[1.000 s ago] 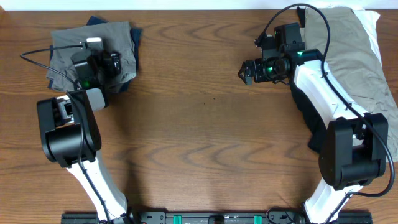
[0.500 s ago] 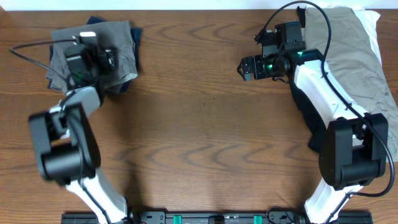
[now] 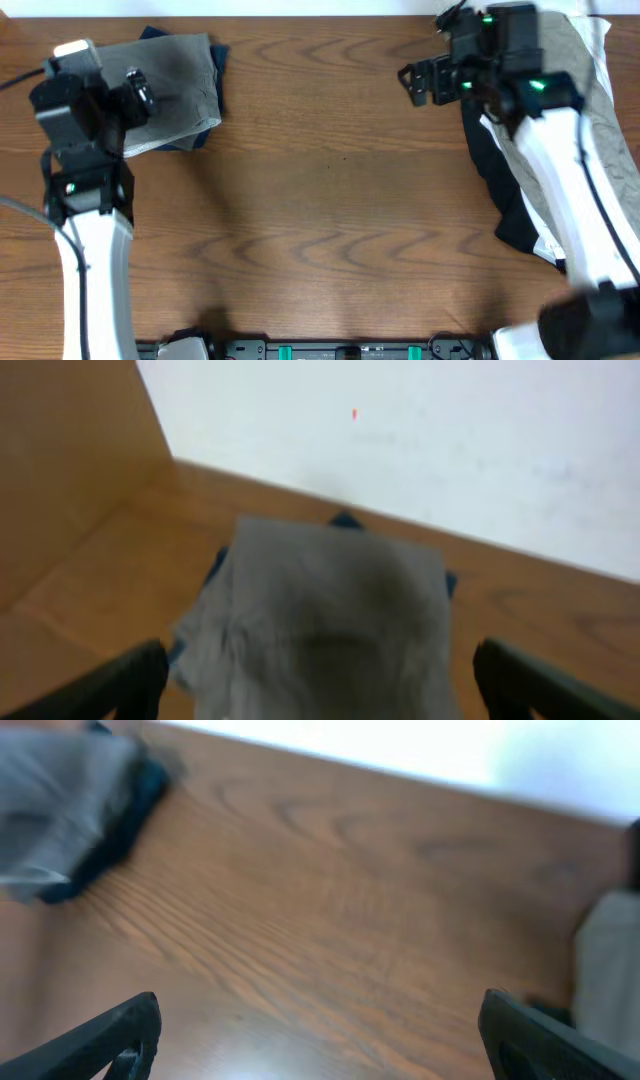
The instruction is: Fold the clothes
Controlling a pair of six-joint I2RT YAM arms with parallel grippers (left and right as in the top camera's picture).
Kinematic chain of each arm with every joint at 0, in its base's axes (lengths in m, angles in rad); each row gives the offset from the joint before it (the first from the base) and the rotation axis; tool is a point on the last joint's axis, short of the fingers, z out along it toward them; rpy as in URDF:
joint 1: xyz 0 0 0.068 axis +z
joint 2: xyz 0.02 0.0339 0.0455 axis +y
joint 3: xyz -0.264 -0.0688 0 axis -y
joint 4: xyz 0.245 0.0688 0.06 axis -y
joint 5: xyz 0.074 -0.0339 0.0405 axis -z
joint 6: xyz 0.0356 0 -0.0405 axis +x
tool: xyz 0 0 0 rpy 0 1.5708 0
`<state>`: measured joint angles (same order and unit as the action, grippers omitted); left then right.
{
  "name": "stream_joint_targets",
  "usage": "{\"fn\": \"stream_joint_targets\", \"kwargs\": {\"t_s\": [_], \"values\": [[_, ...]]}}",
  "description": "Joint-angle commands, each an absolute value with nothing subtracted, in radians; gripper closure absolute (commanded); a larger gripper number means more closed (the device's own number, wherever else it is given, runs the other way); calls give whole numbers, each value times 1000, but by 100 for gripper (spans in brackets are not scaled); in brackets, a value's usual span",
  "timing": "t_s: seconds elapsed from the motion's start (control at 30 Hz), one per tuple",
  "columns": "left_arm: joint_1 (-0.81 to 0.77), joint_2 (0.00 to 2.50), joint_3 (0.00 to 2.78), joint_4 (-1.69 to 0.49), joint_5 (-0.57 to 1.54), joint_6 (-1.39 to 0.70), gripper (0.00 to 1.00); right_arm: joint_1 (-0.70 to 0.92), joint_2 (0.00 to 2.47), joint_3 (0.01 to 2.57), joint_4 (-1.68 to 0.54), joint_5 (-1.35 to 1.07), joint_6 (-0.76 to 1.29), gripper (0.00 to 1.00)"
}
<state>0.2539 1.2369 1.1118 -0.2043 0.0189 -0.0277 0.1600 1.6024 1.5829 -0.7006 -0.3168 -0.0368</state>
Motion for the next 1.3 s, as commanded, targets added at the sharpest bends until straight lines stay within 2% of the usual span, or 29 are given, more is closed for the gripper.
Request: {"fn": "stream_joint_targets", "kwargs": {"t_s": [0.0,0.3,0.73,0.87,0.97,1.27], "values": [[257,1203,1112,-250,14,-88,2,155,1488,1605,-739,-318,-61,1],[257,1197,1112,-258,14,-88,2,160,1324,1605,-824,-321,-61,1],[257,1197,1112,-258,14,-88,2,170,1314,1605,-905,-259,-62,1],[257,1197,1112,-258,14,-88,2,170,1276,1560,-818,-175,-62,1],[257,1197,1112,-258,14,-88,2,167,1179,1425,-693,-118,-71,1],[257,1197,1112,-258,14,-88,2,120,750,786,-238,-118,-107,1]]}}
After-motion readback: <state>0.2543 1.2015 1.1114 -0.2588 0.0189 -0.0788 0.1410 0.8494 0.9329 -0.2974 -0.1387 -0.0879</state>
